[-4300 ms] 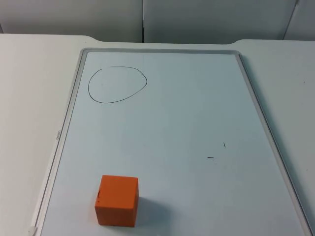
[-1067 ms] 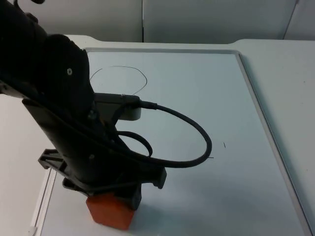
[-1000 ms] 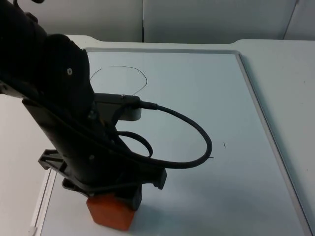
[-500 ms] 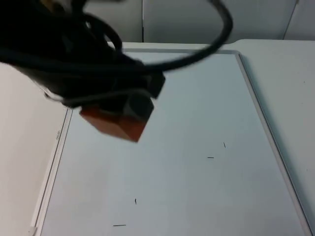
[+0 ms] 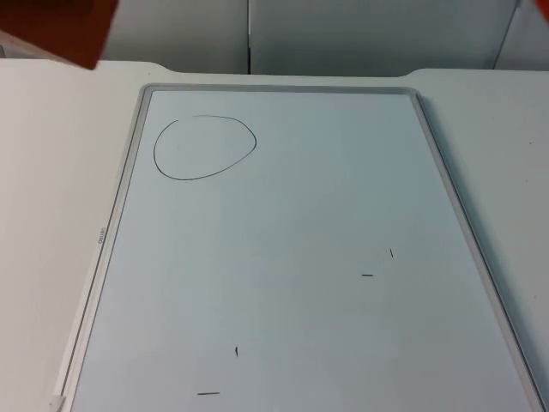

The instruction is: Pick up one cube with the left hand and another cube with the right hand. First place the cube in the right hand at the target position, then stack the cube in the left hand on top.

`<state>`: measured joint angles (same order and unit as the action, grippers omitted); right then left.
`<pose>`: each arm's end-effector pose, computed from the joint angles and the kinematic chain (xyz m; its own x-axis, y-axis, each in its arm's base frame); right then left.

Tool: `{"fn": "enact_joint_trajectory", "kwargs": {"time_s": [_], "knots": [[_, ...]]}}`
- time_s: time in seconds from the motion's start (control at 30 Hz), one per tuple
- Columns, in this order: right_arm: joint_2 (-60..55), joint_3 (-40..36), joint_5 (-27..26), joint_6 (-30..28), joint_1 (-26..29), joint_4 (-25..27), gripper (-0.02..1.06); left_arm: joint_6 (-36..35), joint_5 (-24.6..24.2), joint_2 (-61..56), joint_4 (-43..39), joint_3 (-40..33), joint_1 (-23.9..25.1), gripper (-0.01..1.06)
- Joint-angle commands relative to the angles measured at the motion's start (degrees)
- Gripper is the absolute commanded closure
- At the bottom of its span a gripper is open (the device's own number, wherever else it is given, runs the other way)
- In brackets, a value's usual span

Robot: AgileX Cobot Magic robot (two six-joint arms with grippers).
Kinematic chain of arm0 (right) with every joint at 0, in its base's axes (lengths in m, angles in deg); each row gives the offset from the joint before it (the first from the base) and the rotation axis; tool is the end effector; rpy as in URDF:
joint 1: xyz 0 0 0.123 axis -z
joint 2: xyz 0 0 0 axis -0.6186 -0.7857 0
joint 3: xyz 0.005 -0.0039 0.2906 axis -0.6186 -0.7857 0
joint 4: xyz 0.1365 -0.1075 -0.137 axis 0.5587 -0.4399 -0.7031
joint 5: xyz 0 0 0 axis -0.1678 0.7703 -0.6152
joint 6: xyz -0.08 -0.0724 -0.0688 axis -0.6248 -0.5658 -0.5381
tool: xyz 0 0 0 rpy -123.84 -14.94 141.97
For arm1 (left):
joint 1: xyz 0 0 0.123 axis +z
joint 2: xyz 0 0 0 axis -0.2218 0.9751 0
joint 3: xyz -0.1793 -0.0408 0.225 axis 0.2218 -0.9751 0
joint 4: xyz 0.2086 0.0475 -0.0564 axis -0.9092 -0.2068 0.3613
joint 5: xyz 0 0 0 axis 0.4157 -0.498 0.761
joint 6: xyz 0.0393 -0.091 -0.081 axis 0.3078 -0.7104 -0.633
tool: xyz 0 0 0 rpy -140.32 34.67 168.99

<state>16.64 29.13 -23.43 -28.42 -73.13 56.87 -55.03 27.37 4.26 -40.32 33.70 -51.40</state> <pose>0.1880 0.1248 0.3352 -0.5708 -0.5055 -0.6470 -0.6026 0.7932 -0.0881 0.1073 -0.1125 0.3496 -0.5146 0.2338 -0.8249 0.6582 0.7243 -0.2054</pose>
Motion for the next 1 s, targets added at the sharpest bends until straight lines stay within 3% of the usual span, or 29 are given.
{"fn": "enact_joint_trajectory", "kwargs": {"time_s": [0.0, 0.17, 0.33, 0.37, 0.53, 0.57, 0.7, 0.73, 0.87, 0.97], "knots": [[-6.0, -0.1, -3.8, 0.1, -0.2, 0.6, 1.05, 0.1, -1.3, -1.9, -0.1, 0.0, -0.4, 1.05], [-17.1, 4.2, -5.4, 0.1, -0.2, 0.4, 1.05, 0.1, -2.5, -2.2, -0.1, 0.0, -0.4, 1.05], [-35.3, 19.8, -4.5, -1.0, -0.2, 0.4, 1.05, 0.1, -2.9, -2.0, -0.1, 0.0, -0.4, 1.05], [-35.3, 19.8, -4.5, -1.0, -0.2, 0.4, 1.05, 0.1, -2.9, -2.0, -0.1, 0.0, -0.4, 1.05], [-54.4, 42.9, 2.3, -4.4, -0.2, 0.3, 1.05, 0.1, -2.9, -2.0, -0.1, 0.0, -0.4, 1.05], [-54.4, 42.9, 2.3, -4.4, -0.2, 0.3, 1.05, 0.1, -2.9, -2.0, -0.1, 0.0, -0.4, 1.05], [-68.0, 61.4, 6.9, -5.0, -0.2, 0.3, 1.05, 0.1, -2.9, -2.0, -0.1, 0.0, -0.4, 1.05], [-68.0, 61.4, 6.9, -5.0, -0.2, 0.3, 1.05, 0.1, -2.9, -2.0, -0.1, 0.0, -0.4, 1.05], [-81.2, 78.7, 9.2, -6.1, -0.2, 4.2, 1.05, -0.3, -3.0, -2.0, 0.1, 0.0, -0.4, 1.05], [-84.7, 82.2, 9.3, -6.3, -0.2, 5.8, 1.05, -0.4, -3.0, -2.0, 0.2, 0.0, -0.4, 1.05]]}}
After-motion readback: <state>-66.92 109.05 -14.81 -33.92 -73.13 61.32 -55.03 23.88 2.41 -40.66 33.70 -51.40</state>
